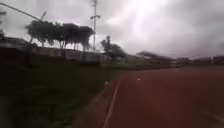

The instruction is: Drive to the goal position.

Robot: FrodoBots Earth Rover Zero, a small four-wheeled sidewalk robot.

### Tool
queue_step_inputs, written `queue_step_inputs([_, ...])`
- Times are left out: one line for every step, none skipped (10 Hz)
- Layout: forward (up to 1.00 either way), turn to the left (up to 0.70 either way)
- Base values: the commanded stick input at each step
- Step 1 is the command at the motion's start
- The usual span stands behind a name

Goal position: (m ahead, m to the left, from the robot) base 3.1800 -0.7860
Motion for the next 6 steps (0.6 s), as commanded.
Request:
queue_step_inputs([0.7,-0.28])
queue_step_inputs([0.7,-0.28])
queue_step_inputs([0.7,-0.28])
queue_step_inputs([0.7,-0.28])
queue_step_inputs([0.7,-0.28])
queue_step_inputs([0.7,-0.28])
